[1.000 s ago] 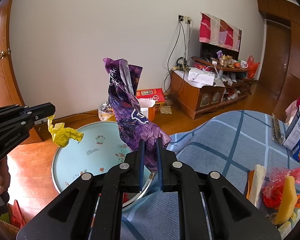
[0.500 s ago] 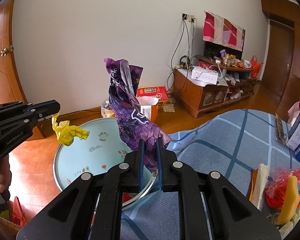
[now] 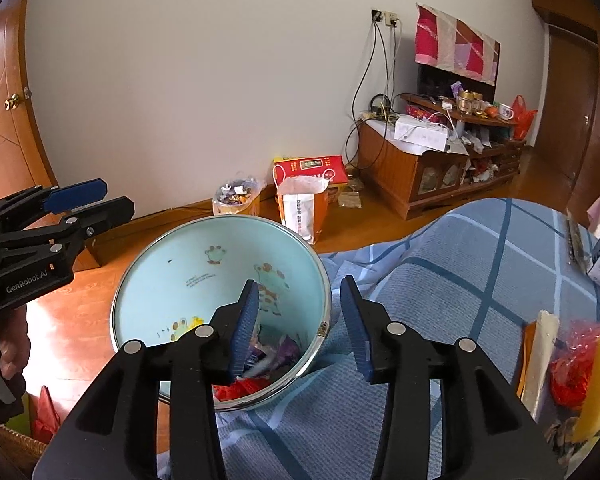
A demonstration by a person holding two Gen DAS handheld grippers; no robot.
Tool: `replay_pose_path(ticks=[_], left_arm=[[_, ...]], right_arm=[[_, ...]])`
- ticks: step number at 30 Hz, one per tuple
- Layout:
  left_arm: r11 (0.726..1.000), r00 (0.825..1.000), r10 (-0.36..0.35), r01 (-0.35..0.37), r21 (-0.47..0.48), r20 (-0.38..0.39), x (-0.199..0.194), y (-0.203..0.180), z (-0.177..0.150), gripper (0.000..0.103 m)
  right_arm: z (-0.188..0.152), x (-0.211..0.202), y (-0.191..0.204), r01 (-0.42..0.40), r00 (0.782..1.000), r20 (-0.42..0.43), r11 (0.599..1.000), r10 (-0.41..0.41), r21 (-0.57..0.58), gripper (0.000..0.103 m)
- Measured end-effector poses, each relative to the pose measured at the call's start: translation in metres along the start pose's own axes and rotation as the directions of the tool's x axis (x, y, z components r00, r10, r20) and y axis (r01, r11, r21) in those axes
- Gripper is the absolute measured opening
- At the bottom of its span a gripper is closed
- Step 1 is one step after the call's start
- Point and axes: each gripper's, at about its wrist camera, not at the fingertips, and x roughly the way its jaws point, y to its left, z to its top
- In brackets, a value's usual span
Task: Organize soft objects
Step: 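Open both tools to drop the purple and yellow wrappers into the bin, then move both tools back over the trash pile on the table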
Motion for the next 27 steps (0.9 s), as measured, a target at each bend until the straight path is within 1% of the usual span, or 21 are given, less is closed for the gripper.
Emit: replay_pose_path(ticks=[12,14,16,21,23,27], left_arm=[[1.0,1.0,0.006,-0.006,-0.006,-0.006,0.001,0.0,-0.003,0.059],[1.0,1.0,0.009,-0.01,-0.006,-0.009,0.001,-0.001,-0.004,0.065],[1.0,1.0,0.013,-0.013,-0.006,-0.011,0.002,-0.002,-0.005,0.068],[1.0,1.0,0.005,-0.005,0.005,-0.026,0.006,-0.01,-0.007,0.073],[1.0,0.999,0.0,0.001,0.009,-0.035,0.008,-0.014,-0.009,0.076],[0.999,0.998,-0.026,0.028,0.034,-0.058,0.012,-0.032,-0.015,0.077]], right_arm=[[0.001,-0.005,-0.001,0.007,1.0,0.013,1.0,-0.007,0.004,0.044],[0.001,-0.007,-0.002,0.009,1.0,0.015,1.0,-0.009,0.006,0.044],[0.0,-0.008,-0.003,0.013,1.0,0.019,1.0,-0.013,0.008,0.044],[-0.003,-0.017,-0.01,0.032,0.999,0.028,0.999,-0.033,0.021,0.045],[-0.005,-0.022,-0.014,0.048,0.998,0.033,0.999,-0.049,0.025,0.045],[-0.012,-0.041,-0.03,0.087,0.995,0.049,0.995,-0.089,0.045,0.048]])
